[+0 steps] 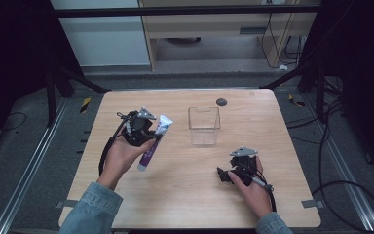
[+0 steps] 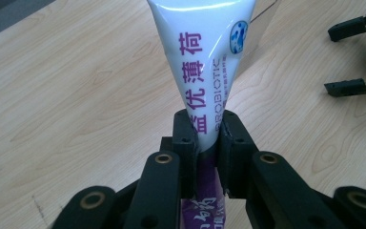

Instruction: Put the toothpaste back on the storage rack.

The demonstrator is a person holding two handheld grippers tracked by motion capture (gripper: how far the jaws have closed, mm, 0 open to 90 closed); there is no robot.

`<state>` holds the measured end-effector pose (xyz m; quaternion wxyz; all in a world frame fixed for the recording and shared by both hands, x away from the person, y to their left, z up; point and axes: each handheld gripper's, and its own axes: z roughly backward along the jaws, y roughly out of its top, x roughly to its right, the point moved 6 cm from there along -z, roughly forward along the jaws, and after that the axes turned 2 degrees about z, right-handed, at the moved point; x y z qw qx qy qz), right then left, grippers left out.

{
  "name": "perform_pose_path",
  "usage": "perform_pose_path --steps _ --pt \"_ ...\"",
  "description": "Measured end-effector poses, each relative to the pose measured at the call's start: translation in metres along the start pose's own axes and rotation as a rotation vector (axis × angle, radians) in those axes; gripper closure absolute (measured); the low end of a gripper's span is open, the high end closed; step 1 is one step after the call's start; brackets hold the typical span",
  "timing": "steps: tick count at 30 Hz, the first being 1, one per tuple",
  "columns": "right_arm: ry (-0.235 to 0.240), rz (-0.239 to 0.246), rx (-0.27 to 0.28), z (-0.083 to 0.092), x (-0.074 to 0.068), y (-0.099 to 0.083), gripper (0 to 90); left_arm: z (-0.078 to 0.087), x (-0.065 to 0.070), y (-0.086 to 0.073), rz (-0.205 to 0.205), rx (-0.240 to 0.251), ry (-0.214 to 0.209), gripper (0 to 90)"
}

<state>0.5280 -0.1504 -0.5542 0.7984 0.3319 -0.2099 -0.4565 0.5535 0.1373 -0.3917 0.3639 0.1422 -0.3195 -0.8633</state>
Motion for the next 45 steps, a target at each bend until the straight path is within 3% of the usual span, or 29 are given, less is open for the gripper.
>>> perform_pose_path --steps 10,14,22,31,38,41,45 --pt "0.000 0.000 0.001 0.000 0.000 0.000 0.4 -0.003 0.012 0.019 -0.021 0.034 -0.008 78.8" --pt "-0.002 -0.002 0.001 0.000 0.000 0.000 0.4 -0.002 0.022 0.032 -0.005 0.067 -0.054 78.9" --pt "-0.004 -0.004 0.001 0.000 0.000 0.000 0.5 -0.003 0.032 0.058 -0.041 0.084 -0.038 78.8" --pt "-0.007 -0.005 0.000 0.000 0.000 0.000 0.5 -0.003 0.039 0.073 -0.060 0.099 -0.043 78.8" --pt "-0.008 -0.014 0.000 0.000 0.000 0.000 1.0 -0.001 0.039 0.084 -0.058 0.110 -0.044 78.8" --pt "-0.013 -0.012 -0.003 0.000 0.001 0.000 1.1 -0.003 0.036 0.088 -0.064 0.104 -0.025 78.8" --pt "-0.019 -0.008 0.001 0.000 0.004 0.000 1.2 -0.002 0.032 0.096 -0.040 0.130 -0.047 78.8"
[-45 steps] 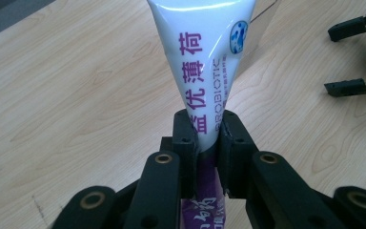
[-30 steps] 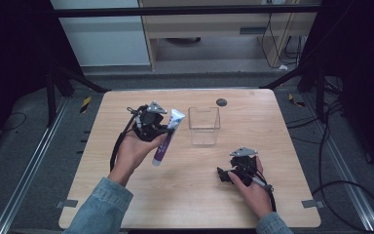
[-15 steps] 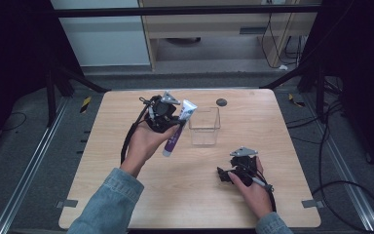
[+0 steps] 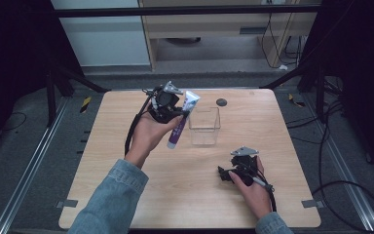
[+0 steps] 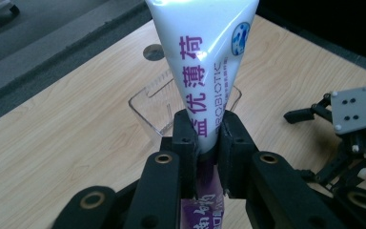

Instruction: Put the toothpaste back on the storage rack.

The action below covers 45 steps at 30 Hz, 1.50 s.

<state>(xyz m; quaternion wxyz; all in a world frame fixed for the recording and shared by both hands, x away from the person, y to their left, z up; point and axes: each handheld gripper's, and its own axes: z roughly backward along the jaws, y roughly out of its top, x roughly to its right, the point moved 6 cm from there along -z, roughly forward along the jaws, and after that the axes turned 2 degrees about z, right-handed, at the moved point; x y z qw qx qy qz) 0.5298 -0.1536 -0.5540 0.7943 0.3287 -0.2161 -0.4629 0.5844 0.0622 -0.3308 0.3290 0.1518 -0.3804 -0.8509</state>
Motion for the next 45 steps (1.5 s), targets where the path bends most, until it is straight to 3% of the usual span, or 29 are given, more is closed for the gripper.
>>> perform_pose_path --steps 5,8,14,27,35,38,45 --pt "0.000 -0.005 -0.002 0.000 0.000 0.000 1.2 0.004 0.002 0.006 -0.032 -0.002 0.035 78.8" --pt "0.000 -0.006 -0.002 0.000 0.000 0.000 1.2 0.004 0.001 0.011 -0.005 0.022 0.008 78.8" --pt "0.003 -0.007 -0.002 0.000 -0.001 0.000 0.9 0.000 -0.003 0.019 0.006 0.035 0.007 78.8" --pt "0.003 -0.007 -0.002 0.000 -0.001 0.000 0.9 0.001 0.002 0.035 -0.001 0.076 0.016 78.8" --pt "0.003 -0.006 -0.001 0.000 -0.001 0.000 0.9 0.002 0.011 0.047 -0.031 0.084 0.016 78.7" --pt "0.003 -0.006 -0.001 0.000 -0.001 0.000 0.9 0.001 0.019 0.048 -0.062 0.075 0.021 78.8" --pt "0.003 -0.008 -0.002 0.000 -0.001 0.000 0.9 -0.002 0.025 0.055 -0.074 0.080 0.016 78.7"
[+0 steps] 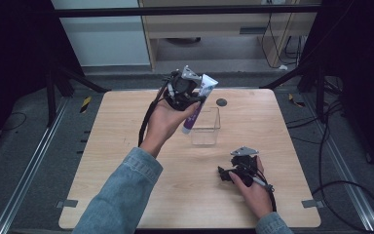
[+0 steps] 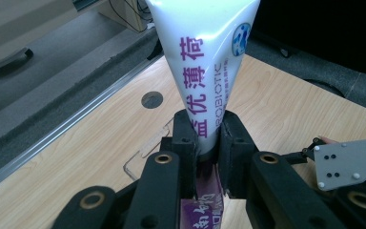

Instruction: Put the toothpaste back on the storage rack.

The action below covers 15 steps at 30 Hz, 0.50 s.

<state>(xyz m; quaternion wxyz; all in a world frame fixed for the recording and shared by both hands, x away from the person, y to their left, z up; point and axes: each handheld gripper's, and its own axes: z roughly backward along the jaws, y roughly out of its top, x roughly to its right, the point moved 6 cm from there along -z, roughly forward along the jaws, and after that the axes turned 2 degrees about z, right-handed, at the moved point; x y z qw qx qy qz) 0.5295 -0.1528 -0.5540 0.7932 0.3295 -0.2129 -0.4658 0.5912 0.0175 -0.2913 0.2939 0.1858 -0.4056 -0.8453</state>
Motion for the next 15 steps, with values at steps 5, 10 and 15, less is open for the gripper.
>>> perform_pose_path --steps 5,10,15 --pt "0.001 -0.004 0.002 0.000 0.000 0.000 0.9 -0.004 0.004 0.007 -0.004 0.022 0.004 78.7" --pt "0.001 -0.003 0.002 0.000 0.000 0.000 0.9 -0.013 0.008 0.007 -0.016 0.006 -0.002 78.7" --pt "0.001 -0.001 0.004 0.000 0.000 0.000 0.9 -0.018 0.007 0.011 -0.003 0.036 -0.003 78.7"
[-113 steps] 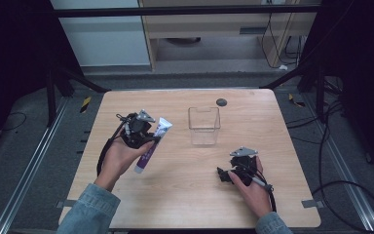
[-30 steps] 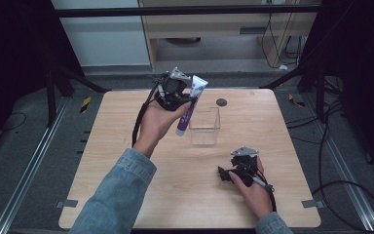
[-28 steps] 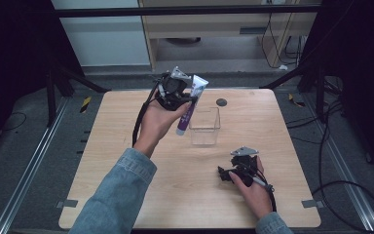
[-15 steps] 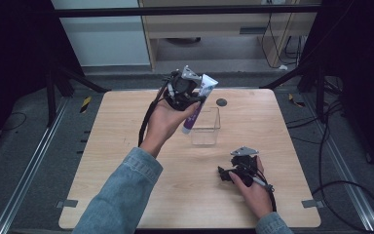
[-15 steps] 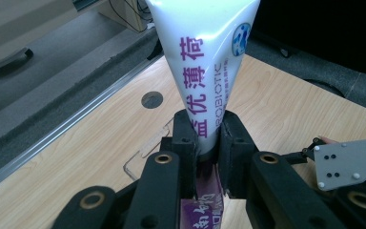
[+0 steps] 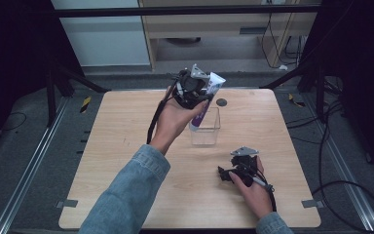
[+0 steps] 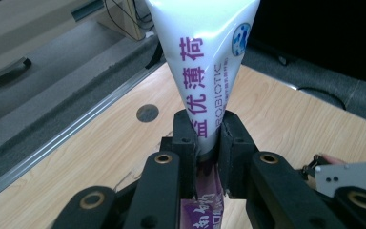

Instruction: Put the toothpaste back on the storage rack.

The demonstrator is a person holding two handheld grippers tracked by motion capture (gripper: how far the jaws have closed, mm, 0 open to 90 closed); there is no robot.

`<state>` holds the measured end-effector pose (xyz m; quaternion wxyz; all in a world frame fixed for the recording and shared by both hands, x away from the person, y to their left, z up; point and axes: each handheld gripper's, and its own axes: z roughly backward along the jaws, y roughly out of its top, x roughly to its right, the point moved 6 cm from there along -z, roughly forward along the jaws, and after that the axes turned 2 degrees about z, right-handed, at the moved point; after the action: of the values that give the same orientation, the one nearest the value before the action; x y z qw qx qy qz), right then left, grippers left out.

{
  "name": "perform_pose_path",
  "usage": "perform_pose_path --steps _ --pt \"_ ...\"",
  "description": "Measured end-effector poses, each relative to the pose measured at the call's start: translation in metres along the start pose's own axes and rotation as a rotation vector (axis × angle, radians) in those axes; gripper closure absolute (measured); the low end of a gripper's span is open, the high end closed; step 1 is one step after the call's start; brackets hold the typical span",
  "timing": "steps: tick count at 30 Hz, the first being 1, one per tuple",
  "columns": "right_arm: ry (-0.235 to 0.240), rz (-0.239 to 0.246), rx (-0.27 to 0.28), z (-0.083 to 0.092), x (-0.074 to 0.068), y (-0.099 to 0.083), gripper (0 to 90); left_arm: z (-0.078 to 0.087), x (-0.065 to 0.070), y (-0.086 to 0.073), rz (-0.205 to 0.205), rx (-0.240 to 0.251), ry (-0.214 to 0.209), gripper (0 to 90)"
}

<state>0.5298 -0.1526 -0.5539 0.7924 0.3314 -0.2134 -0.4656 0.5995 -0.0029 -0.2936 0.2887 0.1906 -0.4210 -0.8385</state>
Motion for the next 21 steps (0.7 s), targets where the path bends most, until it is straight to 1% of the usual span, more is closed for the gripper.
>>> perform_pose_path --steps 3,8,11,12,13,15,18,20,21 --pt "-0.001 0.001 0.000 0.000 0.000 0.000 0.9 -0.002 0.001 0.002 -0.007 0.015 0.011 78.7" --pt "-0.001 0.001 0.000 0.000 0.000 0.000 0.9 -0.006 0.000 0.005 -0.002 0.041 0.017 78.6" --pt "-0.003 0.006 0.000 0.000 0.000 0.000 0.9 -0.011 -0.003 0.004 0.014 0.053 0.026 78.6" --pt "-0.003 0.006 0.000 0.000 0.001 0.000 0.9 -0.017 -0.006 0.002 0.021 0.051 0.029 78.5" --pt "-0.003 0.006 0.000 0.000 0.001 0.000 0.9 -0.017 -0.006 0.002 0.021 0.051 0.029 78.5" --pt "-0.003 0.007 0.000 0.000 0.001 0.000 0.9 -0.022 -0.009 0.000 0.015 0.040 0.026 78.5" --pt "-0.003 0.005 0.000 0.000 0.000 0.000 0.9 -0.029 -0.011 -0.002 0.022 0.047 0.011 78.5" --pt "-0.002 0.006 0.000 0.000 0.000 0.000 0.9 -0.036 -0.012 -0.003 0.014 0.059 0.009 78.5" --pt "-0.002 0.006 0.000 0.000 0.000 0.000 0.9 -0.036 -0.012 -0.003 0.014 0.059 0.009 78.5"
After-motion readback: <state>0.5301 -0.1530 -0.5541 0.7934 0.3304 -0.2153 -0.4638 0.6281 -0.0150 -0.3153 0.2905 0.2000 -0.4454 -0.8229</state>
